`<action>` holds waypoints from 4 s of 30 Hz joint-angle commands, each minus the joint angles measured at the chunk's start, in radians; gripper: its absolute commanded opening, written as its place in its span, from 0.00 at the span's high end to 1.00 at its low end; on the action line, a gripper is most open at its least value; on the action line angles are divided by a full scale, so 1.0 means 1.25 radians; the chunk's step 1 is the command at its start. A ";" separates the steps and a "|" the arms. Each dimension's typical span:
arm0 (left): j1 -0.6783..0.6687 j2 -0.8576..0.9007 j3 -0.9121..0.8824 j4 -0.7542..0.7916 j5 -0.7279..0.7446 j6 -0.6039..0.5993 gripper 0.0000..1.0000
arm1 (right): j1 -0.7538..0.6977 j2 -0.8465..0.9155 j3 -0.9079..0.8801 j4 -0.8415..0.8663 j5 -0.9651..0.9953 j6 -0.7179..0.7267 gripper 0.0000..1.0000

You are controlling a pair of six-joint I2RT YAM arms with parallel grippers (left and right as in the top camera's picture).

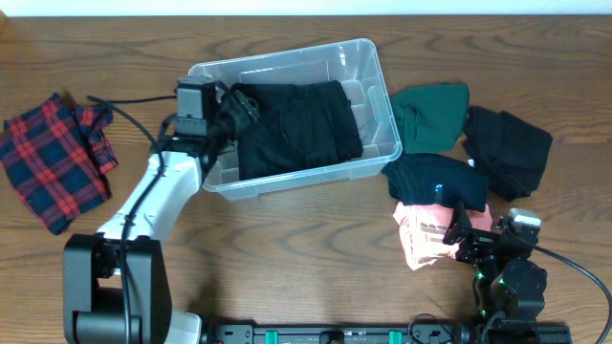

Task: Pack container
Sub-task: 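Lower the black pants into the bin and open the left gripper, then move the left gripper to the plaid shirt and grasp it, then lift the plaid shirt with the left gripper and carry it over the bin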

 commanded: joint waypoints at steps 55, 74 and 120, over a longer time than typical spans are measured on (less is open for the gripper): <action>1.028 0.112 0.060 -0.131 0.181 0.513 0.17 | -0.005 -0.004 -0.002 -0.001 0.005 0.010 0.01; 0.965 0.317 0.060 0.066 0.414 0.509 0.17 | -0.005 -0.004 -0.002 -0.001 0.005 0.010 0.01; 0.631 -0.287 0.065 0.335 0.756 -0.129 0.94 | -0.005 -0.004 -0.002 -0.001 0.005 0.010 0.01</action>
